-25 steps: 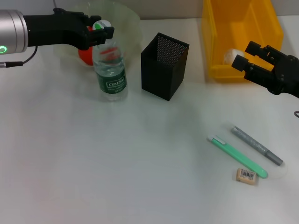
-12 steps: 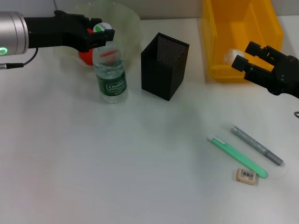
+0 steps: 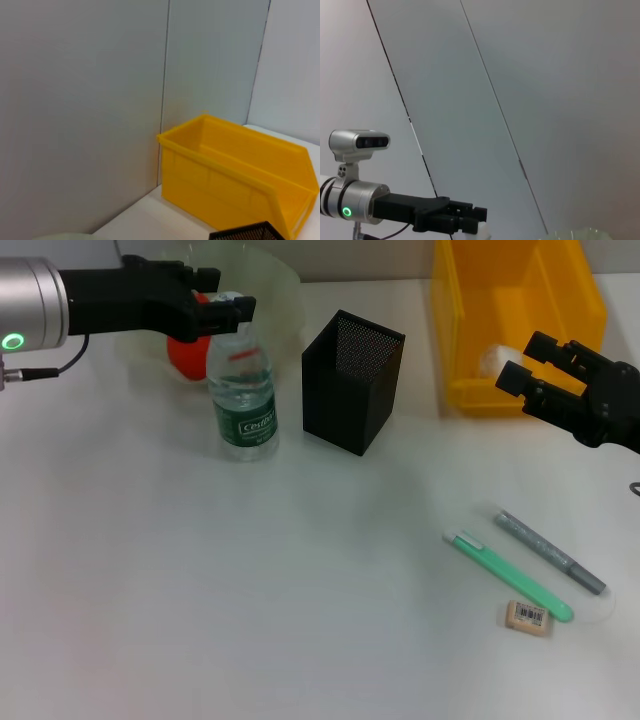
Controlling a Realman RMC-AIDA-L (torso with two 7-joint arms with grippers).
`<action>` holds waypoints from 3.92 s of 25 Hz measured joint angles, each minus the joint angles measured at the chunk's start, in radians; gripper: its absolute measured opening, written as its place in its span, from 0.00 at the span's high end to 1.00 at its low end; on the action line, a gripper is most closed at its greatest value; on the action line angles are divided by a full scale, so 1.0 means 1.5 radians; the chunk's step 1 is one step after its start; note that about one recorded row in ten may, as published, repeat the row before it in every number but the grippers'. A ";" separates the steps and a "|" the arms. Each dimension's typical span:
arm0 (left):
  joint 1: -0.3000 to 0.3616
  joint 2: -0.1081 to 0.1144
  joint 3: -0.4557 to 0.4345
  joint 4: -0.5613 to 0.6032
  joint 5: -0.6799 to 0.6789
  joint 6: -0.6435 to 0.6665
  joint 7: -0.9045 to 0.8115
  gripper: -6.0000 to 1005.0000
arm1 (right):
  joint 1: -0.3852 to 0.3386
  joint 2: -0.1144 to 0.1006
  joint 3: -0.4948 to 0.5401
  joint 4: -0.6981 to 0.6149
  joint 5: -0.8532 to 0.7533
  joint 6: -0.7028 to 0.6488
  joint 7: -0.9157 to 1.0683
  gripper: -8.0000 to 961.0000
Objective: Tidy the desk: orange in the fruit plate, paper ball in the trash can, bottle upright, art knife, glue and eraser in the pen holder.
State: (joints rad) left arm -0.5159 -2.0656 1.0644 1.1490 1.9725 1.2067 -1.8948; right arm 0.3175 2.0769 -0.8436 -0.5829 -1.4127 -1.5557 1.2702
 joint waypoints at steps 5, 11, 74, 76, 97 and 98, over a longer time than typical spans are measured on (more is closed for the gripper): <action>0.021 -0.002 0.000 0.002 -0.086 -0.022 0.044 0.43 | 0.000 0.000 0.006 0.000 0.000 -0.001 0.000 0.19; 0.062 -0.003 0.011 -0.042 -0.285 0.056 0.219 0.43 | 0.001 0.000 0.007 0.001 0.001 0.000 0.002 0.19; 0.015 -0.010 0.133 -0.491 -0.531 0.097 0.589 0.44 | 0.192 0.005 -0.432 -0.438 -0.779 0.011 0.845 0.21; 0.015 -0.010 0.133 -0.491 -0.531 0.097 0.589 0.44 | 0.194 0.006 -0.437 -0.437 -0.780 0.014 0.846 0.21; 0.018 -0.006 0.130 -0.497 -0.547 0.095 0.590 0.44 | 0.210 0.007 -0.501 -0.400 -0.780 0.073 0.874 0.47; 0.018 -0.007 0.130 -0.497 -0.547 0.095 0.590 0.44 | 0.211 0.007 -0.501 -0.398 -0.780 0.073 0.874 0.47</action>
State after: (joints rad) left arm -0.4890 -2.0755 1.2588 0.4034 1.1525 1.3498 -1.0093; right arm 0.6333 2.0878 -1.5952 -1.1804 -2.5832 -1.4456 2.5810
